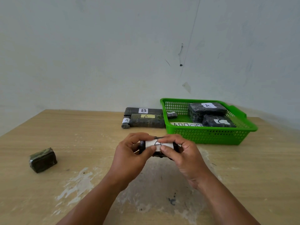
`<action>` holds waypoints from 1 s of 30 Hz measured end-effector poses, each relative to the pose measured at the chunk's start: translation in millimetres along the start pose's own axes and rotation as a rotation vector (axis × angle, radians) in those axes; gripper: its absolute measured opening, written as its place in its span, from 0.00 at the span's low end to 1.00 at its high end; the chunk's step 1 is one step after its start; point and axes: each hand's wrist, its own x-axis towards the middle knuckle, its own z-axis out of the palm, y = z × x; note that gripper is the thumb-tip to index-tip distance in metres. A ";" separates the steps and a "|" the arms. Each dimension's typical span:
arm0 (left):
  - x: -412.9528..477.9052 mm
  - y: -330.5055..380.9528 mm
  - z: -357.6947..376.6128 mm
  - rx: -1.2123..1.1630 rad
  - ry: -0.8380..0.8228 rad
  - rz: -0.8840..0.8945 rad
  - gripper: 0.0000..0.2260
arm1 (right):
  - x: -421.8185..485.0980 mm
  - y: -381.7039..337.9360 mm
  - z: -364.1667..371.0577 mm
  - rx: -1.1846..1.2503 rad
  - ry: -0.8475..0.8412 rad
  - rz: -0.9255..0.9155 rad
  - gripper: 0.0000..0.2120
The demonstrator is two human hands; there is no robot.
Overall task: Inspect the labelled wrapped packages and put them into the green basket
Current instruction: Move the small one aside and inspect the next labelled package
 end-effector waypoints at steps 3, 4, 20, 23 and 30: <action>0.8 3.2 0.5 -0.132 -0.012 -0.090 0.18 | 0.6 0.5 -2.1 0.011 0.033 -0.005 0.11; 1.5 4.0 0.5 -0.150 0.003 -0.112 0.17 | 0.7 0.8 -2.5 0.021 0.038 0.001 0.11; 2.2 3.8 -2.7 -0.148 0.020 -0.099 0.14 | -1.2 -1.0 -2.9 0.021 0.091 0.050 0.20; 1.1 5.6 -1.5 -0.132 0.052 -0.093 0.16 | -1.0 -1.9 -3.0 -0.091 0.084 0.010 0.19; 7.0 17.3 3.1 -0.172 0.138 -0.071 0.12 | -0.2 -12.1 -10.3 -0.793 -0.032 -0.325 0.34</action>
